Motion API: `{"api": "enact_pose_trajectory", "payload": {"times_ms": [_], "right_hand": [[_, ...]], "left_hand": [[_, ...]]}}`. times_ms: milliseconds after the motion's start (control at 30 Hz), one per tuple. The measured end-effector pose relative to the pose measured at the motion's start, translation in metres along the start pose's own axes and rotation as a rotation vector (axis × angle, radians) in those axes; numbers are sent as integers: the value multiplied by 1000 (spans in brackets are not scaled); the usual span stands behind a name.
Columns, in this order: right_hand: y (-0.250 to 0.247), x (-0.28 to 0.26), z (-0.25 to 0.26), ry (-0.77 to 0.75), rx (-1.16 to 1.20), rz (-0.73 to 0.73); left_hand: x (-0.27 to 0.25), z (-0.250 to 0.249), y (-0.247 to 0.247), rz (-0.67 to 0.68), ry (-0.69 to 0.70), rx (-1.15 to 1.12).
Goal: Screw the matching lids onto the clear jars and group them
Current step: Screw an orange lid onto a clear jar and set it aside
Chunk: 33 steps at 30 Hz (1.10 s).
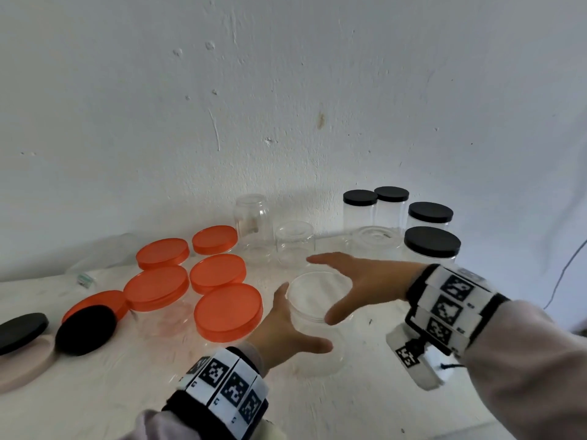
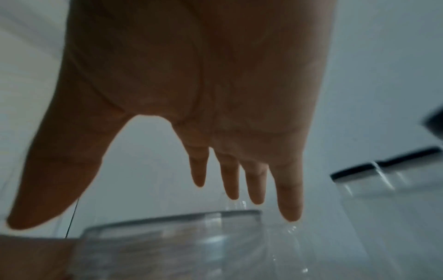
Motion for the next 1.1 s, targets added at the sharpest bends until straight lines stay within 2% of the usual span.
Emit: {"api": "enact_pose_trajectory", "payload": {"times_ms": [133, 333, 567, 800, 1000, 1100], "right_hand": [[6, 19, 19, 92, -266, 89], [4, 27, 29, 138, -444, 114], [5, 27, 29, 136, -496, 138], [16, 27, 29, 213, -566, 2], [10, 28, 34, 167, -486, 145], [11, 31, 33, 155, -515, 110]], "left_hand": [[0, 7, 2, -4, 3, 64], [1, 7, 1, -25, 5, 95], [1, 9, 1, -31, 6, 86], [2, 10, 0, -23, 12, 78], [3, 9, 0, -9, 3, 87], [3, 10, 0, -15, 14, 85]]}}
Point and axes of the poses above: each hand's wrist, its own x-axis towards the middle knuckle, its own y-axis out of the palm, z = x × y, the point moved 1 cm from there along x, towards the middle knuckle, and after that the axes turned 15 degrees about x, right-handed, at the moved point
